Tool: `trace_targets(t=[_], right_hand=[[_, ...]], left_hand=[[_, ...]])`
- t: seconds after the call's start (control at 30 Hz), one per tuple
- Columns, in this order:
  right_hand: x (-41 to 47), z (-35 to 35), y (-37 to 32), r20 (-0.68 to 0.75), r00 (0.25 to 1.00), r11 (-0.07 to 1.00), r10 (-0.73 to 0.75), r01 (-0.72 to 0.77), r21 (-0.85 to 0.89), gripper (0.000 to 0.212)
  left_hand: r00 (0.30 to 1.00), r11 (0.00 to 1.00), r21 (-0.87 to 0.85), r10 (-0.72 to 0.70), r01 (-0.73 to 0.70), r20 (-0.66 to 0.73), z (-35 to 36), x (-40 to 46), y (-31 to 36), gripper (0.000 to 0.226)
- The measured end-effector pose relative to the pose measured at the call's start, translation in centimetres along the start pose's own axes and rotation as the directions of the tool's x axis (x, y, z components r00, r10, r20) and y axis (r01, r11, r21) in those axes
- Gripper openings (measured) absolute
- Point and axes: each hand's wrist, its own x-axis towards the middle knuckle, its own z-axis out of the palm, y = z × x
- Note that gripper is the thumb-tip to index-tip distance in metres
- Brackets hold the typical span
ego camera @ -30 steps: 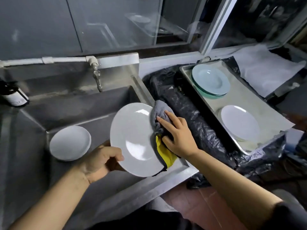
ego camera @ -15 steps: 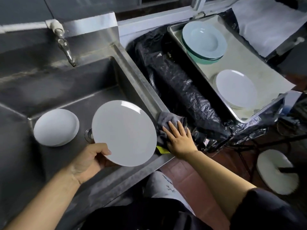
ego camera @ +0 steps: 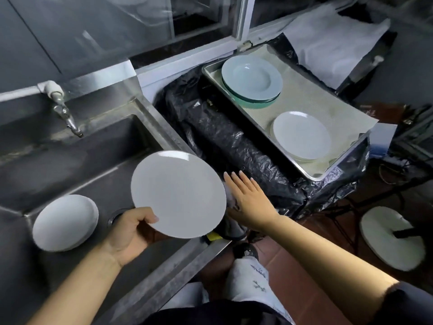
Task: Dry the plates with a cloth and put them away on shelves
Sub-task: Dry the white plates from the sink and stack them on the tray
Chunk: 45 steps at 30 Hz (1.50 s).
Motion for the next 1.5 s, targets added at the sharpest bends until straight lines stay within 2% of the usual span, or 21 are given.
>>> trace_targets(t=[0.1, 0.17, 0.3, 0.47, 0.53, 0.63, 0.83, 0.9, 1.0, 1.1, 1.27, 1.37, 1.43, 1.5], right_hand=[[-0.6, -3.0, 2.2, -0.062, 0.997, 0.997, -0.045, 0.049, 0.061, 0.088], [-1.1, -4.3, 4.1, -0.121, 0.991, 0.997, -0.05, 0.057, 0.057, 0.081], [-2.3, -7.2, 8.7, -0.187, 0.982, 0.993, -0.037, 0.058, 0.107, 0.08], [-3.7, -10.2, 16.1, -0.306, 0.952, 0.972, -0.002, 0.074, 0.222, 0.076], [-3.9, -11.2, 19.1, -0.339, 0.941, 0.968, 0.005, 0.08, 0.236, 0.077], [-3.6, -12.5, 23.1, -0.354, 0.935, 0.965, 0.023, 0.072, 0.254, 0.077], [-2.9, -13.1, 29.4, -0.374, 0.926, 0.955, 0.056, 0.06, 0.292, 0.075], [-2.4, -13.0, 30.9, -0.336, 0.939, 0.947, 0.069, 0.045, 0.319, 0.076], [-1.4, -12.4, 33.2, -0.186, 0.978, 0.938, 0.097, -0.027, 0.345, 0.088], [-0.2, -11.4, 35.0, -0.05, 0.992, 0.934, 0.115, -0.091, 0.346, 0.103], [2.1, -10.1, 36.2, 0.078, 0.988, 0.942, 0.136, -0.154, 0.299, 0.109], [3.1, -9.4, 36.8, 0.125, 0.979, 0.936, 0.158, -0.189, 0.298, 0.11], [3.3, -8.9, 37.4, 0.143, 0.976, 0.94, 0.163, -0.197, 0.28, 0.108], [3.5, -8.4, 38.0, 0.153, 0.976, 0.937, 0.157, -0.196, 0.288, 0.111]], left_hand=[[0.999, 0.999, 0.04, 0.005, -0.007, 0.048, 3.5, 1.3, 0.8, 0.099], [0.997, 0.997, 0.08, 0.012, -0.019, 0.083, 6.1, 2.2, 1.1, 0.097], [0.99, 0.995, 0.096, -0.01, -0.003, 0.141, 12.2, 4.4, 1.3, 0.073], [0.978, 0.987, 0.16, -0.041, 0.008, 0.203, 19.7, 7.7, 1.6, 0.056], [0.983, 0.96, 0.279, -0.043, -0.009, 0.178, 22.5, 9.5, 2.1, 0.053], [0.993, 0.888, 0.453, 0.03, -0.08, 0.116, 26.1, 12.7, 2.6, 0.042], [0.992, 0.816, 0.569, 0.053, -0.107, 0.11, 30.7, 18.7, 1.4, 0.048], [0.995, 0.783, 0.616, 0.035, -0.084, 0.092, 31.4, 20.7, 0.6, 0.047], [1.0, 0.75, 0.661, -0.01, -0.01, 0.027, 31.8, 23.5, -0.3, 0.044], [0.999, 0.672, 0.74, -0.034, 0.034, -0.015, 31.8, 26.3, -0.6, 0.044], [0.997, 0.469, 0.882, 0.031, 0.048, -0.071, 32.6, 29.1, -0.2, 0.037], [0.993, 0.315, 0.949, 0.111, 0.003, -0.041, 33.2, 30.0, -0.4, 0.03], [0.991, 0.205, 0.979, 0.131, -0.016, -0.011, 33.6, 30.2, -0.7, 0.033], [0.993, 0.168, 0.986, 0.122, -0.016, -0.005, 33.7, 30.6, -1.1, 0.036]])
